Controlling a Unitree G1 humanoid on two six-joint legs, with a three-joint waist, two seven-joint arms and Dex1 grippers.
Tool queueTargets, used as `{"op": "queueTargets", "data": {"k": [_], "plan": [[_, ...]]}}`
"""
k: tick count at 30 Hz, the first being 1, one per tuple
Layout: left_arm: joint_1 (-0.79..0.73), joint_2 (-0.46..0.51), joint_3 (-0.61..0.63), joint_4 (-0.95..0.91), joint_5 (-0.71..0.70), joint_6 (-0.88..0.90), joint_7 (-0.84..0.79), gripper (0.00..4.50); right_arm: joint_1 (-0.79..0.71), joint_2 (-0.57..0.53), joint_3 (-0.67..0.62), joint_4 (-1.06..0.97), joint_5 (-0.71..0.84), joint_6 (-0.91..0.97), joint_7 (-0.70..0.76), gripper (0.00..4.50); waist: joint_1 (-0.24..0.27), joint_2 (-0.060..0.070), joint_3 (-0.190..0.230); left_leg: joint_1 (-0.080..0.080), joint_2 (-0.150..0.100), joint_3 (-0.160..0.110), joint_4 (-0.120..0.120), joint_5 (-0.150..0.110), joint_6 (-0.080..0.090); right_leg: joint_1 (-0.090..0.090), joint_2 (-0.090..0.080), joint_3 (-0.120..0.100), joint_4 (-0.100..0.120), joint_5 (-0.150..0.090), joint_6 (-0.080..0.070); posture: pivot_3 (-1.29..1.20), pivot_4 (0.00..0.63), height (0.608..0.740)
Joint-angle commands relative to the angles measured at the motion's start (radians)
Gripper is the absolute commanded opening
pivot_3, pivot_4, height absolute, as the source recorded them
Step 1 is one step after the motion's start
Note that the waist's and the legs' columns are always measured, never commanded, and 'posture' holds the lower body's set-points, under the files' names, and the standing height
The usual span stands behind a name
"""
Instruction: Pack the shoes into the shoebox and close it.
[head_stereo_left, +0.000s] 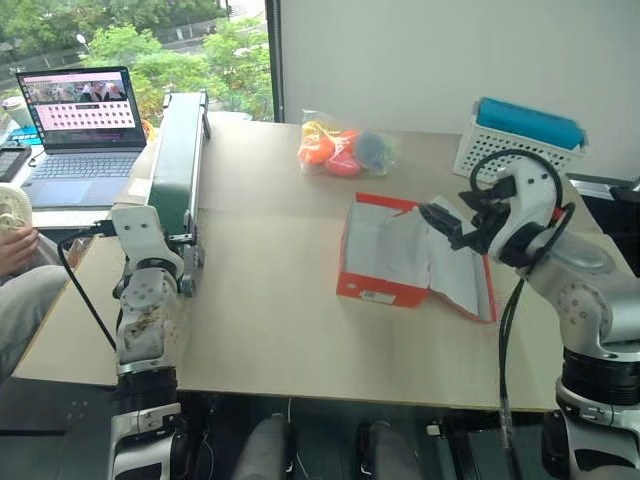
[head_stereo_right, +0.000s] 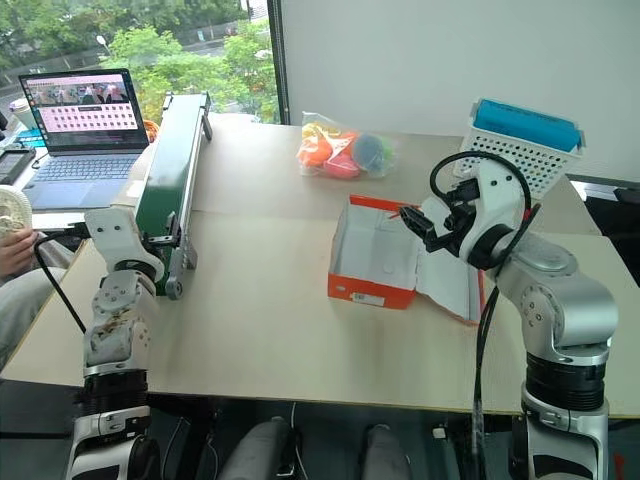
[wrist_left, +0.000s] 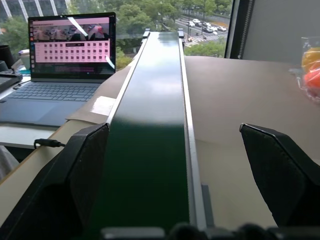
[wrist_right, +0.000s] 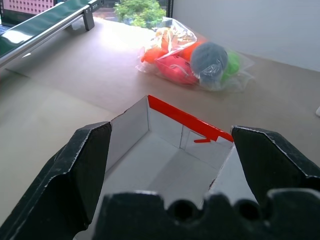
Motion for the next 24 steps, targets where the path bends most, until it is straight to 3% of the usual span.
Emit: {"op": "queueTargets", "data": {"k": [1, 4, 9, 14, 24], "plan": [[-0.031, 0.021, 0.034, 0.005, -0.021, 0.043, 0.021, 4.48, 0.04, -0.004, 0.079, 0.022, -0.136, -0.149, -0.047, 4.5, 0.0, 0.0, 0.0, 0.0, 0.0, 0.0, 0.0, 0.0, 0.0, 0.0, 0.0, 0.0, 0.0, 0.0, 0.0, 0.0, 0.15, 0.699], [-0.063, 0.045, 0.036, 0.05, -0.01, 0.084, 0.027, 4.48, 0.084, 0.026, 0.145, 0.076, -0.227, -0.257, -0.075, 4.5, -0.004, 0.0, 0.0, 0.003, 0.002, -0.001, -0.001, 0.001, -0.002, 0.002, 0.003, -0.001, 0.002, -0.001, -0.002, 0.0, 0.15, 0.699], [-0.078, 0.048, 0.036, 0.066, -0.039, 0.225, 0.026, 4.48, 0.112, 0.044, 0.206, -0.001, -0.177, -0.277, 0.043, 4.5, -0.019, 0.001, 0.0, 0.002, 0.001, 0.001, -0.001, 0.003, -0.006, 0.0, 0.002, 0.002, 0.003, -0.001, -0.001, 0.0, 0.15, 0.699], [-0.094, 0.051, 0.033, 0.051, -0.041, 0.249, 0.028, 4.48, 0.153, 0.024, 0.269, -0.088, -0.149, -0.292, 0.168, 4.5, -0.023, 0.001, 0.0, 0.002, 0.001, -0.001, -0.001, 0.002, -0.003, 0.0, 0.002, 0.001, 0.002, -0.001, -0.001, 0.0, 0.15, 0.699], [-0.101, 0.051, 0.058, 0.061, -0.043, 0.245, 0.044, 4.48, 0.129, 0.032, 0.298, -0.092, -0.157, -0.366, 0.254, 4.5, -0.023, 0.001, 0.0, 0.003, 0.001, -0.001, -0.001, 0.002, -0.003, 0.001, 0.002, 0.001, 0.002, -0.001, -0.001, 0.0, 0.15, 0.699]]}}
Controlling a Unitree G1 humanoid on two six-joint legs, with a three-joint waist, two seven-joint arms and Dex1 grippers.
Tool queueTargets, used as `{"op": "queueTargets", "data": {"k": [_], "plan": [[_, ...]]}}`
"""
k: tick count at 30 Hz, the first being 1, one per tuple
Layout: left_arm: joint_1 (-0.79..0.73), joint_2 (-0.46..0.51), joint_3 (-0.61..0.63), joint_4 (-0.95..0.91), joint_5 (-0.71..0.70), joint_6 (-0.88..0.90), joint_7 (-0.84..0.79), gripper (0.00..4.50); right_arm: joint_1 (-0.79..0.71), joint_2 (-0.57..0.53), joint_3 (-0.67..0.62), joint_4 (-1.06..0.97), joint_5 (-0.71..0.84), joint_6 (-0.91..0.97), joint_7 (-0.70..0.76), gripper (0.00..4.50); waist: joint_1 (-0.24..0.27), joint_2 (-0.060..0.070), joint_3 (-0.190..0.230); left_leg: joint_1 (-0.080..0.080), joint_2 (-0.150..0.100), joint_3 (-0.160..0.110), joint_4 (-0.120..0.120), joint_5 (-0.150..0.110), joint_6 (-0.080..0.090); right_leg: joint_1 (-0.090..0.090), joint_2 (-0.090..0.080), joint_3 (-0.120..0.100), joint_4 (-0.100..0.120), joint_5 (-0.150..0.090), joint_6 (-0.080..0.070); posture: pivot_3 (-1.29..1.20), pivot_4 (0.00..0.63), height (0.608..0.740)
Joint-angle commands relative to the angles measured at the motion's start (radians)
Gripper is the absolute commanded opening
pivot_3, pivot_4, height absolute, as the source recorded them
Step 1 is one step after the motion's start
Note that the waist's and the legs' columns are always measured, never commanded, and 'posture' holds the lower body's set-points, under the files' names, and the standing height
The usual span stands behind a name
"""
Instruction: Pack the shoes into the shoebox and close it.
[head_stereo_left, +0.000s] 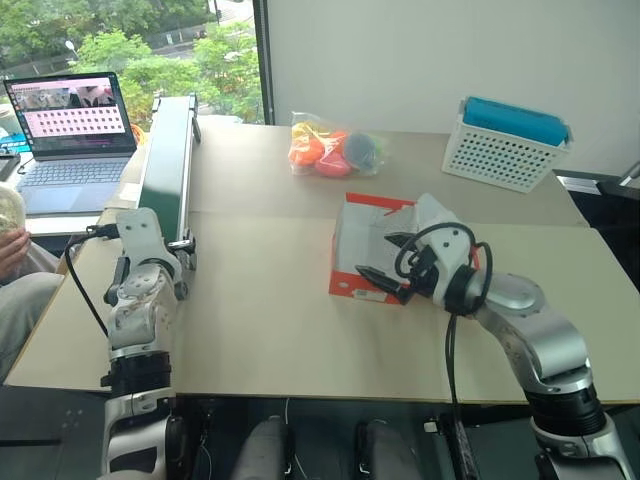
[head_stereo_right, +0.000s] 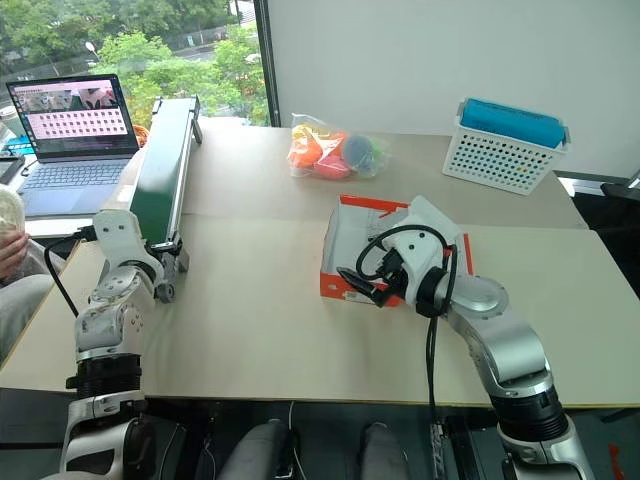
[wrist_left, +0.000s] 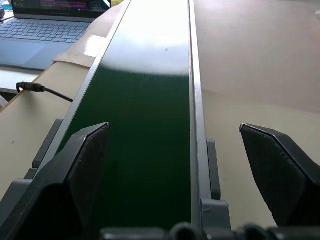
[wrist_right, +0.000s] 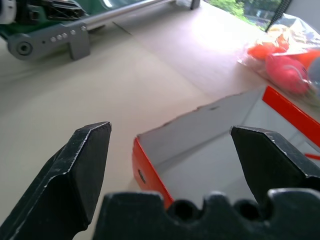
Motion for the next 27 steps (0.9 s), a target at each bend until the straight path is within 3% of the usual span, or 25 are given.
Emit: {"op": "queueTargets", "data": {"k": [1, 27], "plan": [[-0.013, 0.011, 0.014, -0.023, -0.007, -0.013, 0.006, 4.48, -0.023, -0.004, -0.006, -0.005, -0.014, -0.055, 0.016, 4.5, 0.0, 0.0, 0.0, 0.0, 0.0, 0.0, 0.0, 0.0, 0.0, 0.0, 0.0, 0.0, 0.0, 0.0, 0.0, 0.0, 0.15, 0.699], [-0.015, 0.005, -0.021, -0.011, 0.002, 0.008, 0.004, 4.48, -0.016, 0.051, 0.014, 0.056, -0.103, -0.024, -0.091, 4.5, 0.001, 0.0, 0.0, 0.0, 0.0, 0.0, 0.0, 0.001, -0.001, 0.0, 0.0, 0.0, 0.0, 0.0, 0.0, 0.0, 0.15, 0.699]]}}
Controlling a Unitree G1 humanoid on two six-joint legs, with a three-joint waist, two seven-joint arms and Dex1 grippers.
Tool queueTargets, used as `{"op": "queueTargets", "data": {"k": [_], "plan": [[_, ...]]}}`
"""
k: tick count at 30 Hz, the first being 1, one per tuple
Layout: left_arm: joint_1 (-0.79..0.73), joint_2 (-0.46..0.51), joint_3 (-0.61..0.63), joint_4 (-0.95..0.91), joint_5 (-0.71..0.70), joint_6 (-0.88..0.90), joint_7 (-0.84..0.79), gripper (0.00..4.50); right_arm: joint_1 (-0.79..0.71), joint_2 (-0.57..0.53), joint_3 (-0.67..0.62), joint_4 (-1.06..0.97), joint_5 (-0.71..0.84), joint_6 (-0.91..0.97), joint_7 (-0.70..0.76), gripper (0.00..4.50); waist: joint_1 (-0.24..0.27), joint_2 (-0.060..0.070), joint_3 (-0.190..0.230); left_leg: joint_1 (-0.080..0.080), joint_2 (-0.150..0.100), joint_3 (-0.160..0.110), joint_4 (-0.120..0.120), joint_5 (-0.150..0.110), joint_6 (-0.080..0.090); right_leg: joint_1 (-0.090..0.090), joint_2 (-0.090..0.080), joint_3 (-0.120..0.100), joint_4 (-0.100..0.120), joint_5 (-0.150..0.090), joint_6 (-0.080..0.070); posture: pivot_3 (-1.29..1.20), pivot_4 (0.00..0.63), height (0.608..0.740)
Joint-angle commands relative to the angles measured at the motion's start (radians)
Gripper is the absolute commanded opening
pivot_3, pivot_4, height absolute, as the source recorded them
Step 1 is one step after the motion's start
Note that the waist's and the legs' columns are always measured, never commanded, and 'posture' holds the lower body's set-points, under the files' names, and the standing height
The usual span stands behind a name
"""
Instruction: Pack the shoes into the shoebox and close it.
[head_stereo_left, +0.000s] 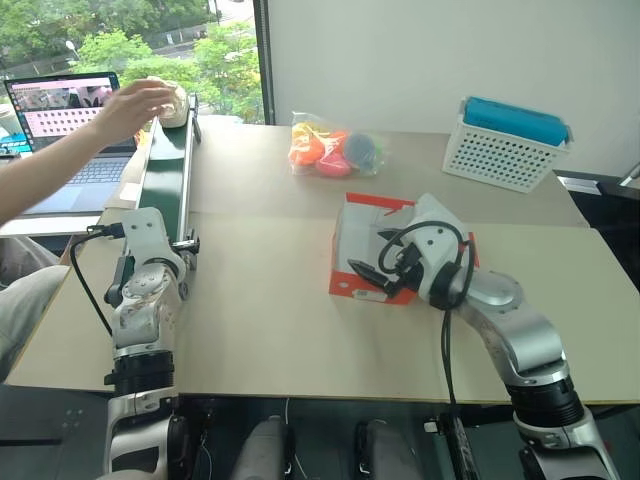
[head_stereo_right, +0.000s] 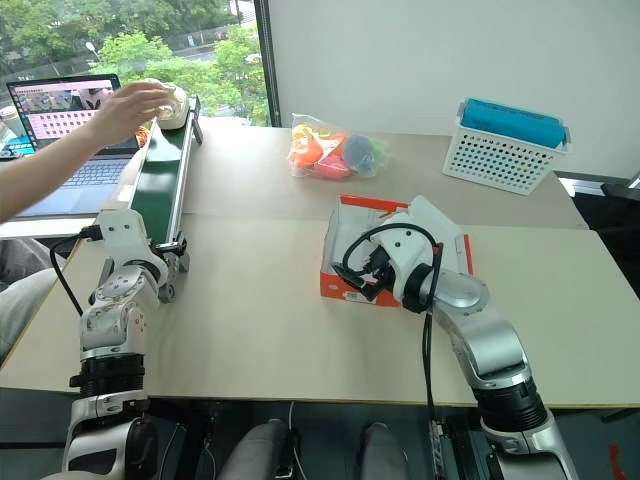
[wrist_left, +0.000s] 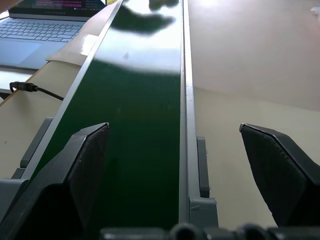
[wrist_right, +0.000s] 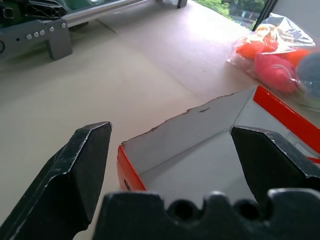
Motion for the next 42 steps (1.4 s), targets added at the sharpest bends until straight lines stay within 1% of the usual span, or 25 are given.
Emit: {"op": "queueTargets", "data": {"k": [1, 20, 25, 32, 35, 37, 42], "plan": [[-0.019, 0.013, 0.003, -0.009, 0.001, 0.004, 0.002, 4.48, 0.009, -0.014, -0.03, -0.026, -0.01, 0.0, -0.01, 4.5, 0.0, 0.0, 0.0, 0.0, 0.0, 0.0, 0.0, 0.0, 0.0, 0.0, 0.0, 0.0, 0.0, 0.0, 0.0, 0.0, 0.15, 0.699], [-0.067, 0.036, 0.008, 0.074, 0.016, -0.018, 0.036, 4.48, 0.029, -0.013, -0.053, -0.043, -0.011, 0.039, -0.043, 4.5, 0.0, 0.0, 0.0, 0.0, 0.0, 0.0, 0.0, 0.0, 0.001, 0.0, 0.0, 0.0, 0.0, 0.0, 0.0, 0.0, 0.15, 0.699], [-0.09, 0.061, 0.004, 0.108, 0.025, -0.015, 0.032, 4.48, 0.033, -0.008, -0.057, -0.054, -0.01, 0.05, -0.05, 4.5, -0.001, 0.0, 0.0, 0.0, 0.0, 0.0, 0.0, 0.0, 0.001, 0.0, 0.0, 0.0, 0.0, 0.0, 0.0, 0.0, 0.15, 0.699], [-0.153, 0.142, -0.018, 0.187, 0.061, -0.014, 0.014, 4.48, 0.039, -0.002, -0.069, -0.058, -0.018, 0.055, -0.077, 4.5, 0.0, 0.0, 0.0, 0.0, 0.0, 0.0, 0.0, 0.0, 0.001, 0.0, 0.0, 0.0, 0.0, 0.0, 0.0, 0.0, 0.15, 0.699], [-0.161, 0.151, -0.017, 0.211, 0.062, -0.025, 0.009, 4.48, 0.038, 0.0, -0.069, -0.059, -0.016, 0.054, -0.081, 4.5, 0.0, 0.0, 0.0, 0.0, 0.0, 0.0, 0.0, 0.0, 0.0, 0.0, 0.0, 0.0, 0.0, 0.0, 0.0, 0.0, 0.15, 0.699], [-0.162, 0.154, -0.016, 0.22, 0.062, -0.031, 0.008, 4.48, 0.036, 0.001, -0.069, -0.06, -0.015, 0.055, -0.084, 4.5, 0.0, 0.0, 0.0, 0.0, 0.0, 0.0, 0.0, 0.003, -0.004, 0.0, 0.0, 0.0, 0.0, 0.0, 0.0, 0.0, 0.15, 0.699], [-0.157, 0.151, -0.019, 0.231, 0.059, -0.035, 0.007, 4.48, 0.039, 0.005, -0.071, -0.066, -0.013, 0.057, -0.089, 4.5, 0.0, 0.0, 0.0, 0.0, 0.0, 0.0, 0.0, 0.002, -0.004, 0.0, 0.0, 0.0, 0.0, 0.0, 0.0, 0.0, 0.15, 0.699]]}}
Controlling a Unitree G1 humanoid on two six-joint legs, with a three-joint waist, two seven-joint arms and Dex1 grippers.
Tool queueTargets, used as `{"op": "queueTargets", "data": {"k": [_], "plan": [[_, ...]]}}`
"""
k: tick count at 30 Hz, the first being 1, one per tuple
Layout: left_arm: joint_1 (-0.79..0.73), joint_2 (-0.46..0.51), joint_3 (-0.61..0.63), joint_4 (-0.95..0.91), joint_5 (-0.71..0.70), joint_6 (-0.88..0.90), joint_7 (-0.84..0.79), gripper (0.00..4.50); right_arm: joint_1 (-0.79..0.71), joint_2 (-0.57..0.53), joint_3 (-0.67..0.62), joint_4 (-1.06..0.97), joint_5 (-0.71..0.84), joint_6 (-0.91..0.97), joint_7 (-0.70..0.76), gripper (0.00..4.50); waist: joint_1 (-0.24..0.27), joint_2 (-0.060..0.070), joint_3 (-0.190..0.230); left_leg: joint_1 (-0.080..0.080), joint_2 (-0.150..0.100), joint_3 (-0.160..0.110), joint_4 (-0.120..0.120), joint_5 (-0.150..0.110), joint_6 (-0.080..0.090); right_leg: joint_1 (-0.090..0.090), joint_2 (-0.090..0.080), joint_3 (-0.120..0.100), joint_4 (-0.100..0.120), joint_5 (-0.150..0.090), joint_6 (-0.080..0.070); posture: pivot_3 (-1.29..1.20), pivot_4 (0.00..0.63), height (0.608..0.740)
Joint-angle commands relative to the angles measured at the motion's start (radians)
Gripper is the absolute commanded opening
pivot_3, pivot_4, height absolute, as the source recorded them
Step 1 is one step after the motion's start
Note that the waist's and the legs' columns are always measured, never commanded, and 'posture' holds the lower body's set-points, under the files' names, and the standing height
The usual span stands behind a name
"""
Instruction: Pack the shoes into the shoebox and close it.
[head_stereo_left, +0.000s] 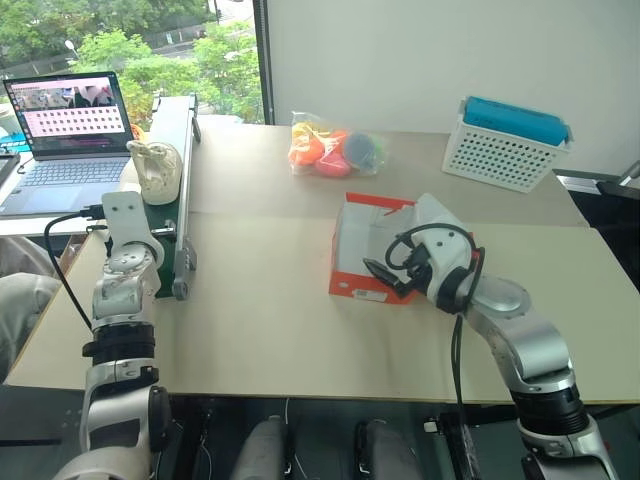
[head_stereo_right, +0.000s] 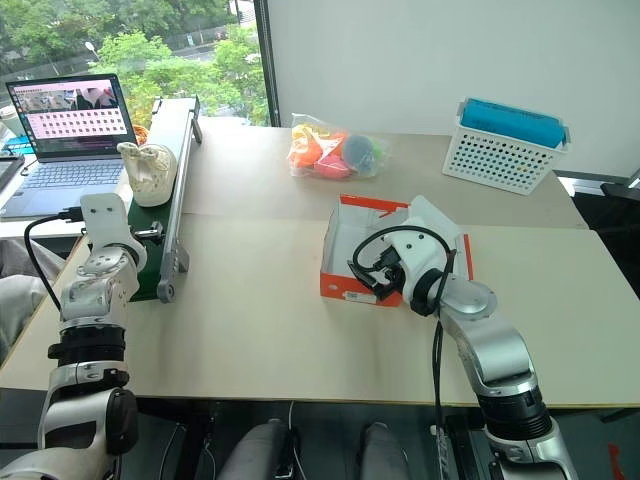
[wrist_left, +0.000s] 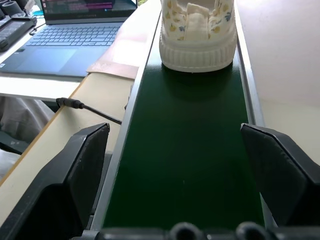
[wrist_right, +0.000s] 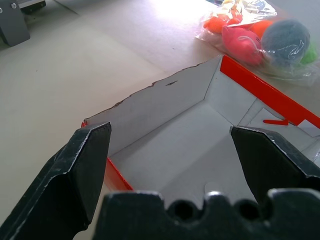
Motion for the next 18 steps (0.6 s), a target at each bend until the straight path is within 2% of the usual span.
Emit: {"op": "queueTargets", "data": {"k": [1, 8, 15, 18], "plan": [[-0.012, 0.014, -0.003, -0.009, 0.013, -0.027, -0.004, 4.48, -0.001, 0.002, -0.033, -0.048, 0.003, 0.001, -0.014, 4.5, 0.0, 0.0, 0.0, 0.0, 0.0, 0.0, 0.0, 0.0, 0.0, 0.0, 0.0, 0.0, 0.0, 0.0, 0.0, 0.0, 0.15, 0.699], [-0.023, 0.01, -0.009, 0.058, 0.01, -0.047, -0.013, 4.48, -0.003, 0.005, -0.052, -0.055, 0.012, 0.006, -0.03, 4.5, 0.0, 0.0, 0.0, 0.0, 0.0, 0.0, 0.0, 0.0, 0.0, 0.0, 0.0, 0.0, 0.0, 0.0, 0.0, 0.0, 0.15, 0.699], [-0.037, -0.041, 0.006, 0.104, -0.04, -0.002, -0.036, 4.48, -0.004, 0.004, -0.069, -0.075, 0.014, 0.018, -0.043, 4.5, 0.004, 0.0, 0.0, 0.0, 0.0, 0.0, 0.0, -0.001, 0.001, 0.0, 0.0, 0.0, 0.0, 0.0, 0.0, 0.0, 0.15, 0.699], [-0.035, -0.051, 0.009, 0.098, -0.047, -0.01, -0.042, 3.67, -0.004, 0.002, -0.074, -0.08, 0.013, 0.022, -0.046, 4.5, 0.004, 0.0, 0.0, 0.0, 0.0, 0.0, 0.0, -0.001, 0.001, 0.0, 0.0, 0.0, 0.001, 0.0, 0.0, 0.0, 0.15, 0.699]]}}
